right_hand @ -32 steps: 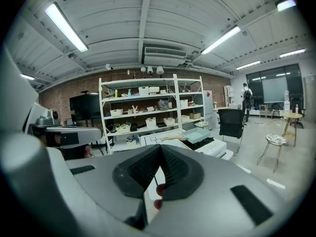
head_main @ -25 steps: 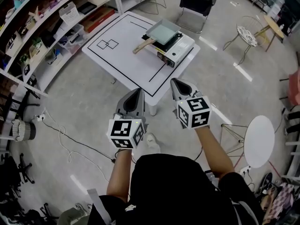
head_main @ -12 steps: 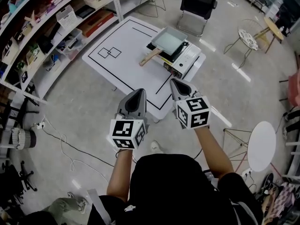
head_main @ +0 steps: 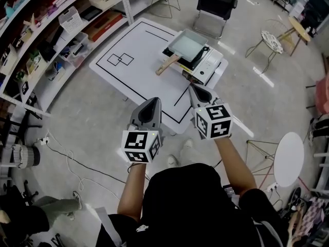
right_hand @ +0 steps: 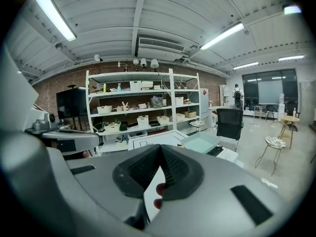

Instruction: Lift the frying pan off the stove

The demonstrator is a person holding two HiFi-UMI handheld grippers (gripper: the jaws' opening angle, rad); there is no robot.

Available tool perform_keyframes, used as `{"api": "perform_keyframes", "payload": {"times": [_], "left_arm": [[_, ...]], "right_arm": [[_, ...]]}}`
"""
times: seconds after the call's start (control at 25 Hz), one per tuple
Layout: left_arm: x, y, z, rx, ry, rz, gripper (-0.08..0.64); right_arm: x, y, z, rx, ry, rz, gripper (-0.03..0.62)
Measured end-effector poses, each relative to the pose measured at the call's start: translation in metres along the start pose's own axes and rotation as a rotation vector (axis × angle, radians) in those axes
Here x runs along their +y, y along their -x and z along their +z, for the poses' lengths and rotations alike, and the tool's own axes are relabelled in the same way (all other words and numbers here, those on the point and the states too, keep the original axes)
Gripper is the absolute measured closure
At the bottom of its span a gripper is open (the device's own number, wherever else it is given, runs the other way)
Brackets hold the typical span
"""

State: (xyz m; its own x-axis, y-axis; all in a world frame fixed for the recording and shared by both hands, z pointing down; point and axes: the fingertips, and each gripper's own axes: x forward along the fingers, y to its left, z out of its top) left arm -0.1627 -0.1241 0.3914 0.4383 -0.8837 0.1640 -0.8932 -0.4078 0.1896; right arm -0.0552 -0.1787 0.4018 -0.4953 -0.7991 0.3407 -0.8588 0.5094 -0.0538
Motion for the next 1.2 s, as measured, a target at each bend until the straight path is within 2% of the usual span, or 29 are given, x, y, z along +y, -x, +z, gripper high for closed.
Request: {"api": "perform_keyframes", "payload": {"times": [0.6, 0.96, 1.2], "left_arm": [[0.027, -0.081, 0.008, 0.043, -0.015, 0.015, 0.549], [0.048, -0.153, 0.014, 0.094, -0.027, 0.031, 0.549], [0.064, -0.198, 0.007, 0.151, -0.023, 0.034, 0.548]], "right_arm": [[-0.054, -0.065, 0.015, 0.017, -0.006, 0.017, 0.591], [-0.104, -0.119, 0.037, 0.014, -0.013, 0.038, 0.591], [-0.135, -0.152, 0.036, 0.043, -0.034, 0.047, 0.591]]}}
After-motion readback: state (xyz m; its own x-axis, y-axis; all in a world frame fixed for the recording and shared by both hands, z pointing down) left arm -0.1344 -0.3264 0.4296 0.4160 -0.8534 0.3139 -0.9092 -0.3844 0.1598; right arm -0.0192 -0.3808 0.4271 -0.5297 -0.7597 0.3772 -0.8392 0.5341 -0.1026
